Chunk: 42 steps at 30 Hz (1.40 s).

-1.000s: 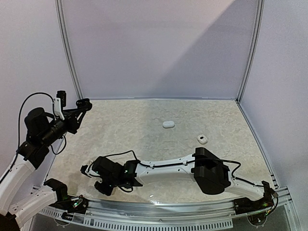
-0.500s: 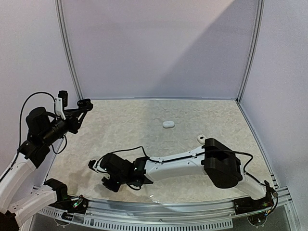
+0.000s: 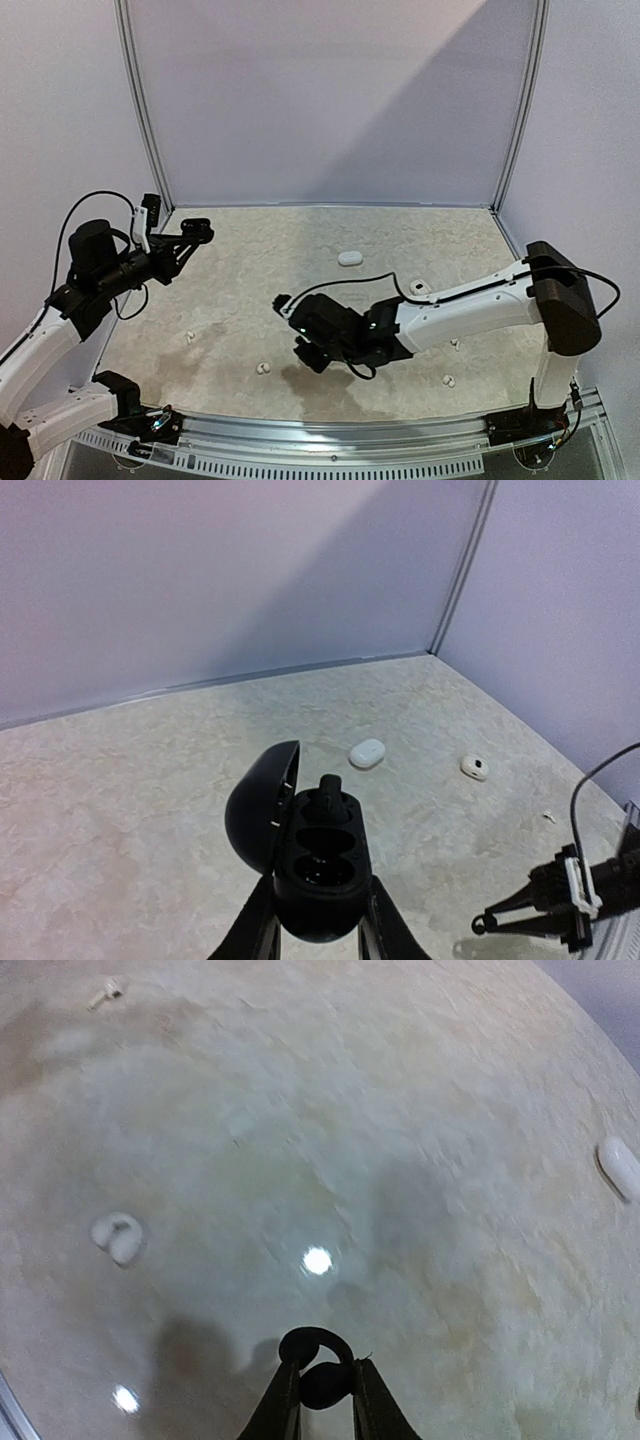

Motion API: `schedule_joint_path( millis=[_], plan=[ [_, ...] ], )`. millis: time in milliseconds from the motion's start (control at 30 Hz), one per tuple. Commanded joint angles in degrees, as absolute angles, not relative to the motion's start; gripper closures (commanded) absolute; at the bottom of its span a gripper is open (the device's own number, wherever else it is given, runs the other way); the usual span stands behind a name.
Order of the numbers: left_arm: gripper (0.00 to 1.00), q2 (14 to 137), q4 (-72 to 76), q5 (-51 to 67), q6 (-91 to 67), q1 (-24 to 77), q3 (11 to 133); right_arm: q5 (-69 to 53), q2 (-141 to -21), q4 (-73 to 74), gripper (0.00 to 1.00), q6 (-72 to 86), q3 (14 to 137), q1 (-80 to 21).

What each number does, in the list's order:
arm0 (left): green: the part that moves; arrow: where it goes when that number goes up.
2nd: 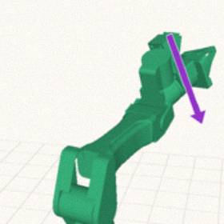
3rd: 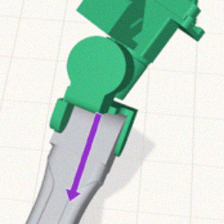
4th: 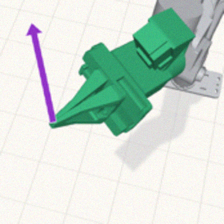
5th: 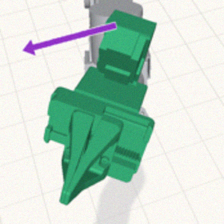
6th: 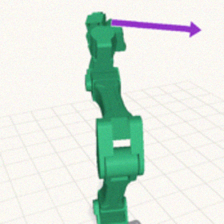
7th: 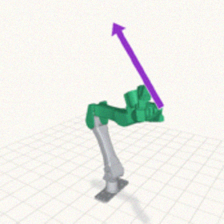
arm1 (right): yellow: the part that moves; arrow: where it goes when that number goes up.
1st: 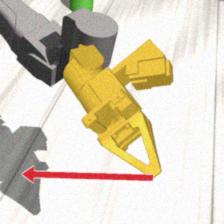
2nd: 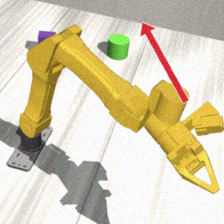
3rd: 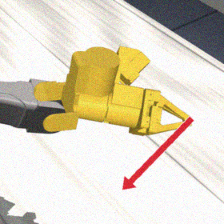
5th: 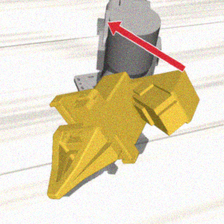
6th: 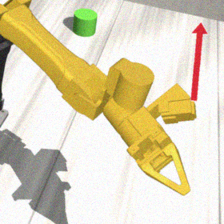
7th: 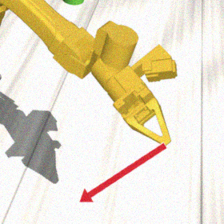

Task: Insert the wireless bluetooth earbuds into the charging case
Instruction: Place the left earbud at the center of the board, then pick up the left earbud from the center of the board.

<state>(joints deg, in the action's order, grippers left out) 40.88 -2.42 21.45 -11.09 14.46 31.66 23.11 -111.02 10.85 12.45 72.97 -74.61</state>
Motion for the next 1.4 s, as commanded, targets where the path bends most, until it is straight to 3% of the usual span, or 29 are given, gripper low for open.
schedule_joint_path(
  millis=[0,200,500,733,900,1067,1233,1367],
  plan=[
    [1.0,41.7,0.6,27.6,-11.6,17.7,30.7,29.6,-103.9,16.0,0.83,22.4,63.3,-74.7],
    [1.0,43.0,2.8,28.2,-11.2,20.8,30.6,27.4,-101.5,16.7,0.82,28.9,55.9,-74.7],
    [1.0,43.2,2.3,27.6,-10.3,21.0,31.2,21.0,-102.2,16.0,0.72,29.2,53.4,-74.7],
    [1.0,43.5,2.1,27.4,-9.8,21.0,31.3,18.5,-100.6,20.8,0.5,29.4,54.7,-74.7],
    [1.0,43.7,2.5,27.5,-9.5,21.0,31.0,17.8,-95.5,25.3,0.4,28.3,56.4,-72.8],
    [1.0,43.6,3.2,27.5,-9.9,21.0,30.7,12.1,-91.5,23.1,0.43,28.7,57.5,-67.6],
    [1.0,43.2,2.6,27.2,-9.4,21.0,30.8,9.8,-93.9,27.7,0.66,31.2,61.0,-62.6],
    [1.0,42.7,2.4,27.0,-9.4,21.0,30.7,8.4,-99.7,30.8,0.67,28.3,65.4,-62.5]
  ],
)
